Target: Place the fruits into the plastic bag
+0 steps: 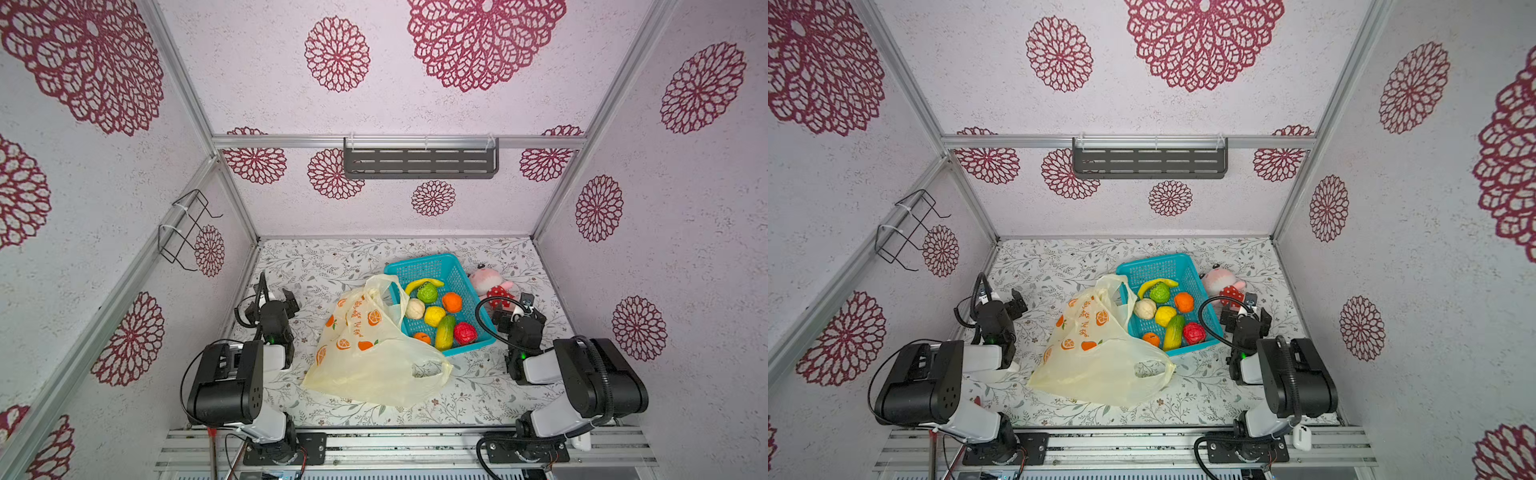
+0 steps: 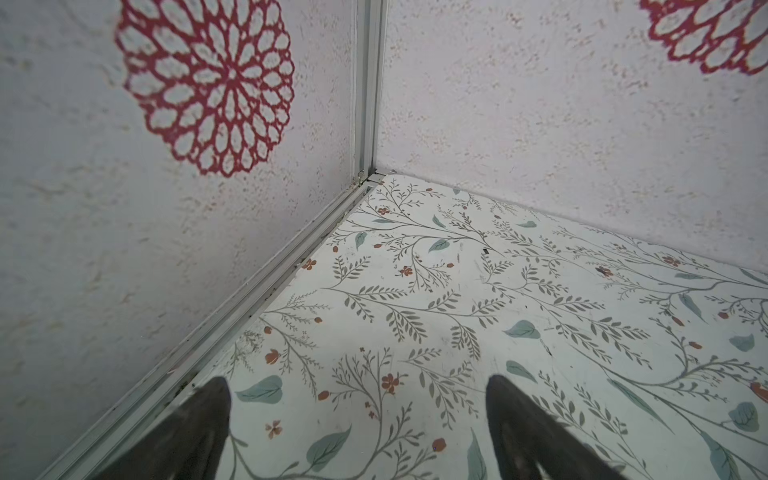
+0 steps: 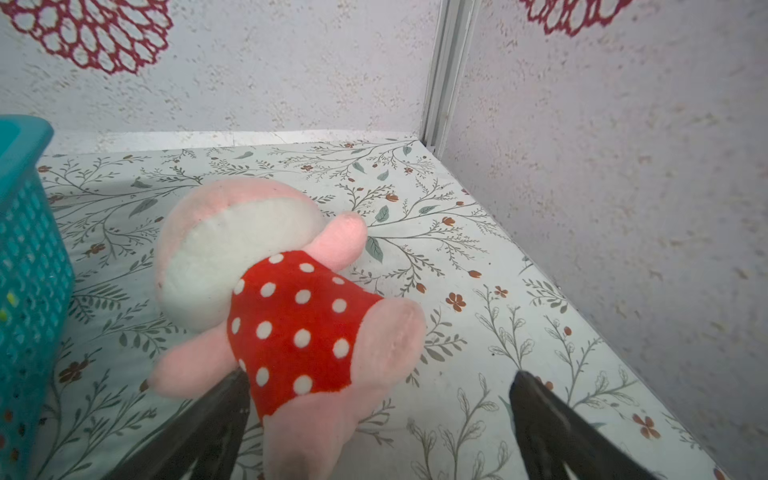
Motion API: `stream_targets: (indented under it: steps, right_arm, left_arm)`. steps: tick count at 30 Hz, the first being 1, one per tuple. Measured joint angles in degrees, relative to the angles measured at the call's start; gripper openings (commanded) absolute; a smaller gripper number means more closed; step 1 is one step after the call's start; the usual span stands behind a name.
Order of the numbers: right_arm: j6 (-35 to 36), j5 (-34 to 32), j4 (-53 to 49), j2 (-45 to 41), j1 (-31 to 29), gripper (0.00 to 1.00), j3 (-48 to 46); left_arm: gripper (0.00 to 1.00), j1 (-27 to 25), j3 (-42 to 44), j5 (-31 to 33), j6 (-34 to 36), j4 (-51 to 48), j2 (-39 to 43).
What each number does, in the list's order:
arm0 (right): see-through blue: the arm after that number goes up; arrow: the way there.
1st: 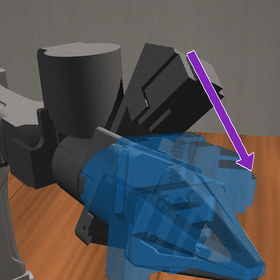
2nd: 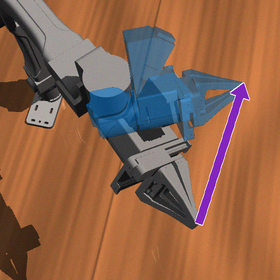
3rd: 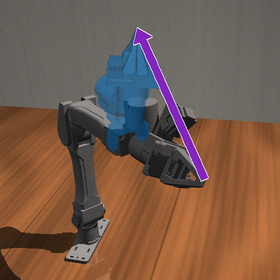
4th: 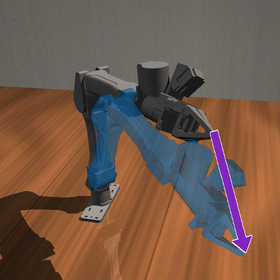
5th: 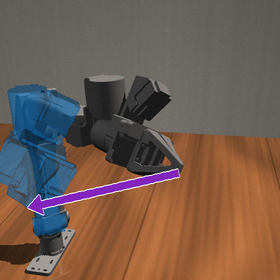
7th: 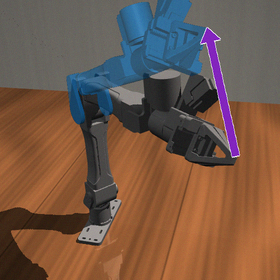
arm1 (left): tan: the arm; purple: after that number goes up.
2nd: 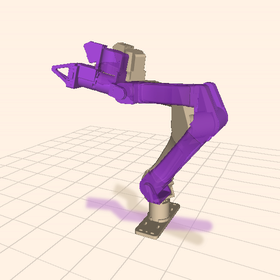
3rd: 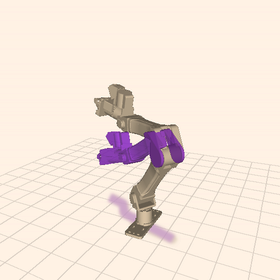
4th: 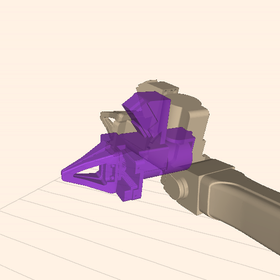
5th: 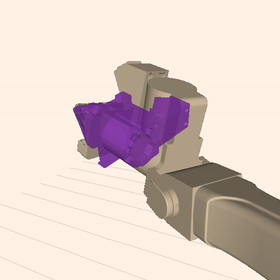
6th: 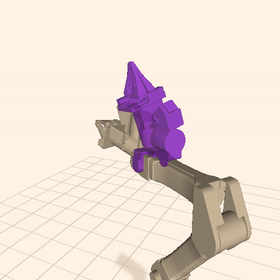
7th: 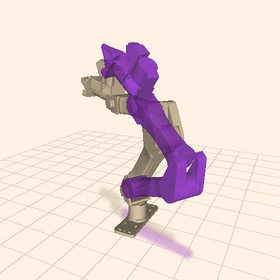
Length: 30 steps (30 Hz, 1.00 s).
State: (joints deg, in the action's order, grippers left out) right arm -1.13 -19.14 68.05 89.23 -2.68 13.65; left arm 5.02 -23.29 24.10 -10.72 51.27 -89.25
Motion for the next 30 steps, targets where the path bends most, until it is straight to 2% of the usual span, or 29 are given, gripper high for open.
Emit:
stream_targets:
  steps: [30]
  right_arm:
    - [-0.2,1.4,-0.31,0.0,0.42,0.99,0.0]
  left_arm:
    - [0.97,0.0,0.0,-0.02,0.0,0.0,0.0]
